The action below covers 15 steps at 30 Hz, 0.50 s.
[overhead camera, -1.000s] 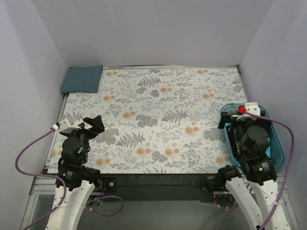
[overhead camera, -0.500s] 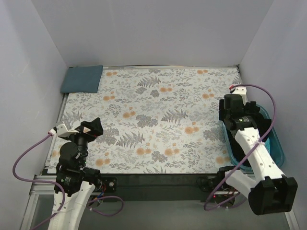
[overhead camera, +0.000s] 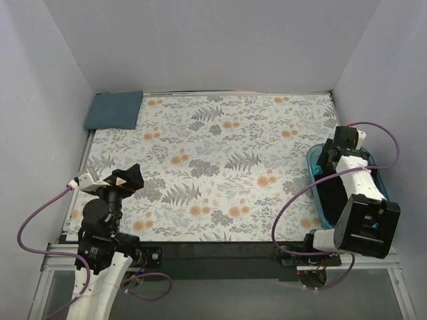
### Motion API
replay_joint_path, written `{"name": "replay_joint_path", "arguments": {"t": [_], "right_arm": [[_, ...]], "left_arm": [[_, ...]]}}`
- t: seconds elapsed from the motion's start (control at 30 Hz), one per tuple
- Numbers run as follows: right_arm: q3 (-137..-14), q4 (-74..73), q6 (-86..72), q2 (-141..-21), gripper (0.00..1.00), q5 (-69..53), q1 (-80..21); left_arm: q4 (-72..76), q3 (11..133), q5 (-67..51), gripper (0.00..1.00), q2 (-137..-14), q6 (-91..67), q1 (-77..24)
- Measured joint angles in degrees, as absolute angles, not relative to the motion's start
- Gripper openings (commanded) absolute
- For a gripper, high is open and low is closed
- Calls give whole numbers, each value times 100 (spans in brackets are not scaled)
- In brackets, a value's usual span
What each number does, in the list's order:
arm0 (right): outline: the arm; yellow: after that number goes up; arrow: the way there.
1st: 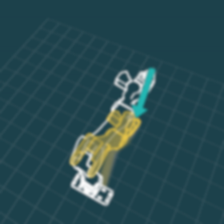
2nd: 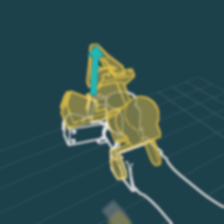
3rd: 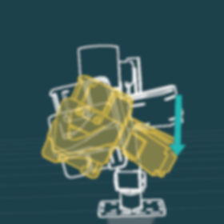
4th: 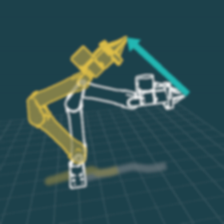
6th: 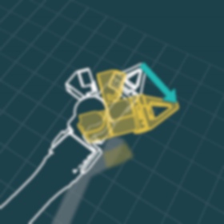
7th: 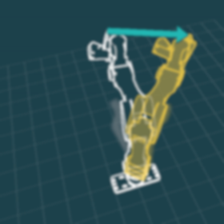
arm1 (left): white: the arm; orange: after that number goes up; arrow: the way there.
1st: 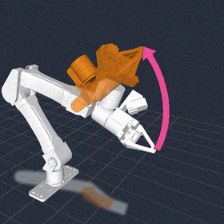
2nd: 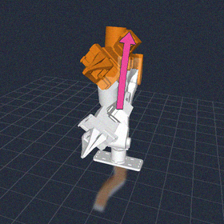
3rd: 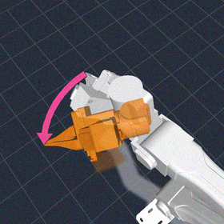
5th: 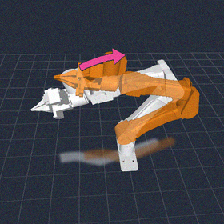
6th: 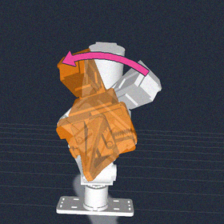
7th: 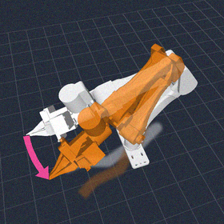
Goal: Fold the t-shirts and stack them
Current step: Grab the tshirt from the pile
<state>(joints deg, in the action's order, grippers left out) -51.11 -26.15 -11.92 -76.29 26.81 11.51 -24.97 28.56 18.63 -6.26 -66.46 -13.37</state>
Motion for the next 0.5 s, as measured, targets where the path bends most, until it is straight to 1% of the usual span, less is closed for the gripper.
{"name": "replay_joint_path", "arguments": {"t": [0.03, 0.1, 0.13, 0.2, 0.23, 0.3, 0.33, 0.4, 0.43, 0.5], "right_arm": [[-5105, -2591, -1232, -7671, 77, 2596, 1186], [-5072, -2543, -1317, -7708, 69, 2467, 1236], [-5052, -2536, -1354, -7710, 61, 2416, 1251], [-4989, -2495, -1393, -7710, 52, 2333, 1271], [-4960, -2491, -1420, -7710, 42, 2309, 1275], [-4893, -2458, -1422, -7710, 31, 2265, 1275], [-4871, -2447, -1439, -7710, 22, 2257, 1275], [-4818, -2399, -1448, -7697, 11, 2257, 1275], [-4792, -2383, -1448, -7684, 2, 2259, 1275], [-4768, -2381, -1441, -7629, 1, 2263, 1275]], "left_arm": [[-2497, 2856, 1863, 98, -624, -6648, -1337], [-2497, 2856, 1863, 98, -624, -6646, -1337], [-2497, 2856, 1863, 98, -624, -6646, -1337], [-2497, 2856, 1863, 98, -624, -6648, -1337], [-2497, 2856, 1863, 98, -626, -6646, -1337], [-2497, 2856, 1863, 98, -626, -6648, -1337], [-2497, 2856, 1863, 98, -626, -6648, -1337], [-2497, 2856, 1863, 98, -624, -6648, -1337], [-2497, 2856, 1863, 98, -626, -6648, -1339], [-2497, 2856, 1863, 98, -626, -6648, -1341]]}}
